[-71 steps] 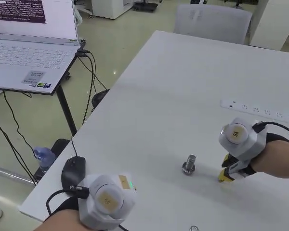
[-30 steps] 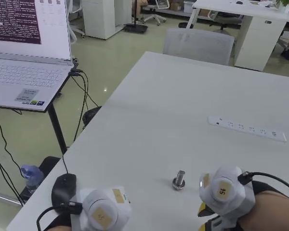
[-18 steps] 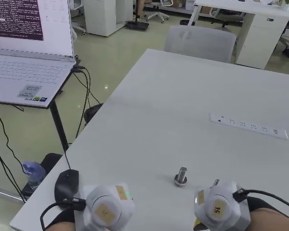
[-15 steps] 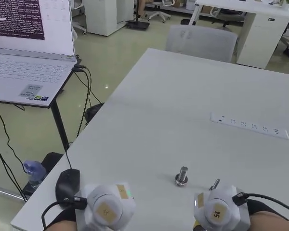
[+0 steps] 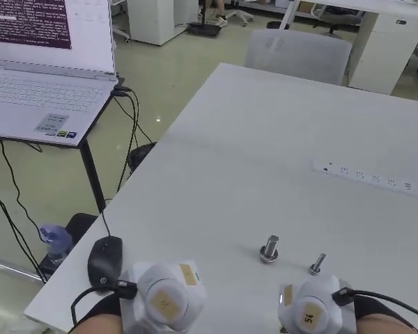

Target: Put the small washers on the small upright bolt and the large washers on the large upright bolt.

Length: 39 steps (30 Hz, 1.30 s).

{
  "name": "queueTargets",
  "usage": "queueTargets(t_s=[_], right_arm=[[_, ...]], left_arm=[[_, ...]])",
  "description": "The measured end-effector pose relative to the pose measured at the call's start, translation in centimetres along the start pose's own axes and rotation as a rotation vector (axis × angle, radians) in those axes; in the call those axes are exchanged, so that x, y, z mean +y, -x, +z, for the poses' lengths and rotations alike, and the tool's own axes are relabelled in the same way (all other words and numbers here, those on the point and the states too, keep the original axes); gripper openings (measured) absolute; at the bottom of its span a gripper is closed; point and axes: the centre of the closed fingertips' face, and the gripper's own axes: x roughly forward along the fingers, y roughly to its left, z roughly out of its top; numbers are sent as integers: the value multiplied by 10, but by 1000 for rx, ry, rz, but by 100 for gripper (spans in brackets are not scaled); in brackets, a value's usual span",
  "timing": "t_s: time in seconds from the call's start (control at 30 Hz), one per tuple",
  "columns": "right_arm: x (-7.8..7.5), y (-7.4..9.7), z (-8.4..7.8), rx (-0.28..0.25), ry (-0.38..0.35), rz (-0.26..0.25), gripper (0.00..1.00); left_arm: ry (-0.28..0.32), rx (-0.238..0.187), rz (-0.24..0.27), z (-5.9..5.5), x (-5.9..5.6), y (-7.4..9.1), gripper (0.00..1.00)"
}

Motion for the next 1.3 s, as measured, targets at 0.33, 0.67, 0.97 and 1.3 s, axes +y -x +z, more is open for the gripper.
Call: queueTargets(t_s=[0.33,0.67,0.97,1.3], right_arm=[[-3,-5,1,-4,-19,-7,24],[-1,-5,2,-2,-3,-12,18],[-3,-5,3,8,-2,-14,15],[-4,-5,3,57,11,-13,13]], left_arm=[[13,-12,6,2,5,-2,88],[19,-37,26,7,13,-4,91],[10,-43,23,8,15,-6,91],[17,-55,18,13,16,-8,89]])
